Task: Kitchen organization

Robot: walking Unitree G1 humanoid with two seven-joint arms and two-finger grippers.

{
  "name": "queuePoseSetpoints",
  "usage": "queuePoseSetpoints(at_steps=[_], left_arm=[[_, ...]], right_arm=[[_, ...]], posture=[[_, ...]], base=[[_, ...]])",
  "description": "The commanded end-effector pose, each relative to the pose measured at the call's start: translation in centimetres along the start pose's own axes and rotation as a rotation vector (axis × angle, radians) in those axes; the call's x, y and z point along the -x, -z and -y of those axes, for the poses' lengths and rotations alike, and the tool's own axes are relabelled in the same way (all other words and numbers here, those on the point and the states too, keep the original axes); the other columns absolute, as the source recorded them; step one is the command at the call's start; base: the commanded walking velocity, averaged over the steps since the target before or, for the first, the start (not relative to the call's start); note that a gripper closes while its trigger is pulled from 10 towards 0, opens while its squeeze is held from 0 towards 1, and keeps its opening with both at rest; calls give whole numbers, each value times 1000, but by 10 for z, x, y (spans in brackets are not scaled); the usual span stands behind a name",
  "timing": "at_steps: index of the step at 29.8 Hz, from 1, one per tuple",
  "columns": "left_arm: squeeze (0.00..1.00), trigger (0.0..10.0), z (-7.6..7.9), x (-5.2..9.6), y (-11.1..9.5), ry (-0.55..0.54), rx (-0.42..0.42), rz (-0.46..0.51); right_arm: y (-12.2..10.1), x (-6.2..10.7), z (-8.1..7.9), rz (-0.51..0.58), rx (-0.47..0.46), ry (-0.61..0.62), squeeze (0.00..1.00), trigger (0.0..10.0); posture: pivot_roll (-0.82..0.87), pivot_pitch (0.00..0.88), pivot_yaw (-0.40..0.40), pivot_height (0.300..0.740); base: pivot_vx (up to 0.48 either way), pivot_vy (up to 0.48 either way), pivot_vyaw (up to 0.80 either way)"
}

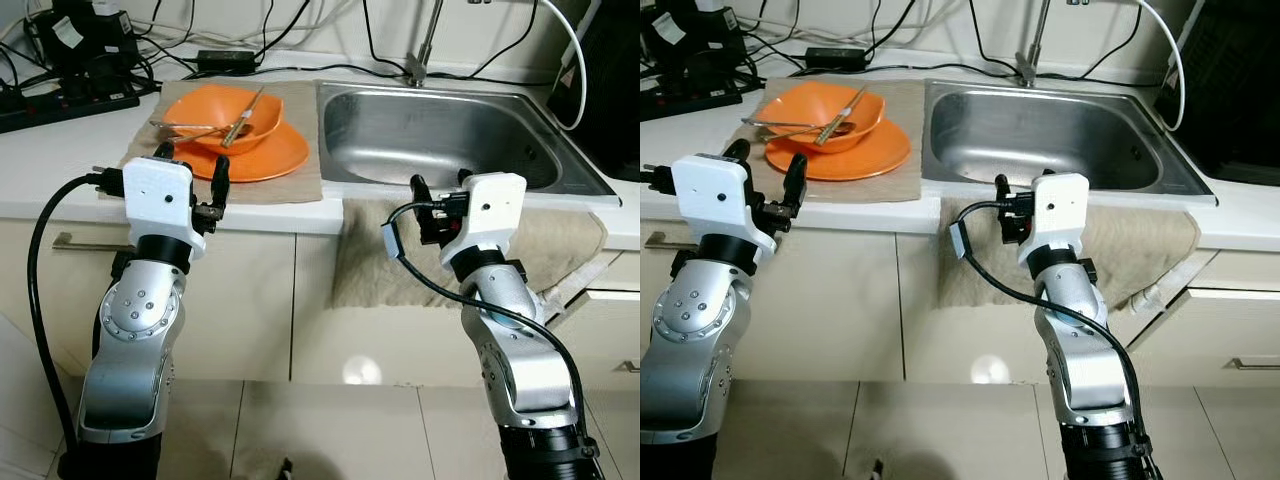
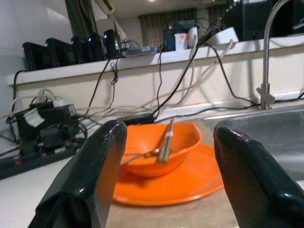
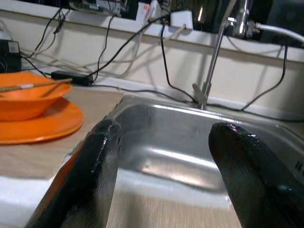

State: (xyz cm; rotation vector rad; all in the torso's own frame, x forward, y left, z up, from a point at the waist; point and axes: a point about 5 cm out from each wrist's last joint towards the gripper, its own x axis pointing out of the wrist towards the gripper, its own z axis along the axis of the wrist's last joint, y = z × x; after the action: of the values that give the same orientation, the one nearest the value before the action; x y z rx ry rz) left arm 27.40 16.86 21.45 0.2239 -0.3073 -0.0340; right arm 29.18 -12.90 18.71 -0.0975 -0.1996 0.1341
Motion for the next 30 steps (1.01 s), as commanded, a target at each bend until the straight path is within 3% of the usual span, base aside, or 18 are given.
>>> queuePoseSetpoints(at_steps=[1, 7, 21, 30], left_arm=[[0, 10000, 5, -2, -6, 26, -10, 21], [0, 10000, 8, -5, -10, 43, -5, 37], [0, 10000, 9, -13, -29, 68, -15, 100], [0, 10000, 10, -12, -29, 68, -13, 99]], right_arm=[[-6, -2, 2, 26, 21, 4, 0, 10000], [-8, -3, 4, 35, -25, 19, 0, 10000], [-15, -6, 5, 63, -47, 7, 0, 10000], [-16, -7, 4, 65, -49, -10, 0, 10000]], posture=[[-11, 0, -42, 740], [-10, 0, -38, 740], [-11, 0, -34, 740], [-9, 0, -37, 740]], base=[[300, 0, 450], [301, 0, 221], [305, 0, 0], [300, 0, 0]])
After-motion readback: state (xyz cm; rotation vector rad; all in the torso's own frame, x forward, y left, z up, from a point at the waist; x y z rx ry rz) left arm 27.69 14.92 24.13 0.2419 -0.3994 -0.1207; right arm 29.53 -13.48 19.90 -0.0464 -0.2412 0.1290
